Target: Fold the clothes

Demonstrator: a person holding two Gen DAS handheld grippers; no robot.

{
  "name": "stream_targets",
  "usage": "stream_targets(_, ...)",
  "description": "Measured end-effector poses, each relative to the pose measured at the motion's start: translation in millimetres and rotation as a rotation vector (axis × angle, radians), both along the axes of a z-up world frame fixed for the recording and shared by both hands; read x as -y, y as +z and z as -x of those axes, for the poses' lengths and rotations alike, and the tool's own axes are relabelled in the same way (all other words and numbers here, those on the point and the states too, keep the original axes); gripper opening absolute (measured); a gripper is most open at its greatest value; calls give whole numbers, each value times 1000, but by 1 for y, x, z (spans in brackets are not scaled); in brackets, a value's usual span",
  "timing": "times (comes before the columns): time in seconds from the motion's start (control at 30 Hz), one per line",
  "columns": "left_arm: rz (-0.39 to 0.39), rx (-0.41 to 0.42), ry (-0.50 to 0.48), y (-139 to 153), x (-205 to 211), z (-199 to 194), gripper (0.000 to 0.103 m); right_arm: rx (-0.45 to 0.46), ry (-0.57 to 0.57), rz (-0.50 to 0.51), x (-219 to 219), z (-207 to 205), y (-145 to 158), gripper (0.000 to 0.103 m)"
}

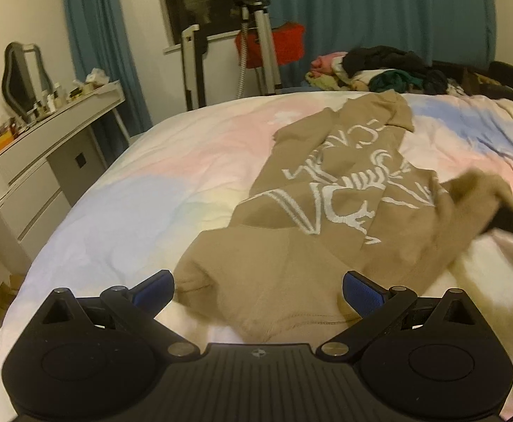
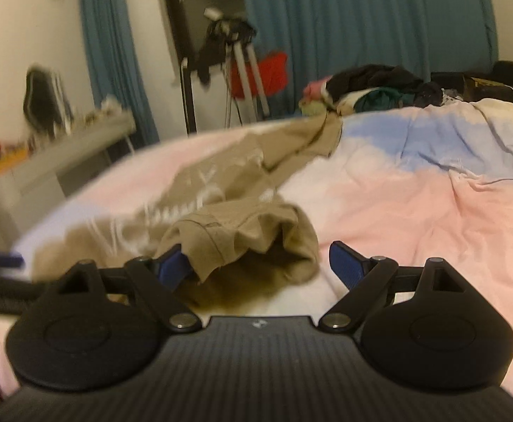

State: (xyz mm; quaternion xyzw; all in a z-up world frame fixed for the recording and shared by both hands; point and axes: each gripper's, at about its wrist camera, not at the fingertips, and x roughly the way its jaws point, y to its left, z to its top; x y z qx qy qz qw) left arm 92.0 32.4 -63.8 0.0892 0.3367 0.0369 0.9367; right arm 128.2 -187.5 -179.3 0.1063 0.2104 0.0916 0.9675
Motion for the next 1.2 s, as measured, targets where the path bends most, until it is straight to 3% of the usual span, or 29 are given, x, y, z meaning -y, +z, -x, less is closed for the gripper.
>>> stream_targets(0.4, -107, -15, -165, -20, 30, -4, 103, 35, -107, -150, 21, -12, 1, 87)
stream_targets(0.63, -136, 77, -230, -24, 45, -2, 103, 77, -133, -188, 23, -8, 5, 87)
stream_targets(0.9, -112, 214, -420, -18, 69, 17, 103, 82, -177, -208, 29, -9, 5, 87)
stream_targets(0.97, -173, 251, -380, -23, 75, 15, 103, 82, -196, -216, 32, -9, 4, 87)
stream_targets(1.07, -308, 271, -180, -35, 75, -5, 103, 83, -223, -227, 36, -9, 3, 87)
stream_targets(1.1, -311, 273, -112, -34, 69, -12, 102, 83, -233, -231, 37, -8, 3, 87)
stream_targets(1.2, -224, 328, 28, -18, 43, -12, 103, 83, -261, -243, 41, -8, 1, 88)
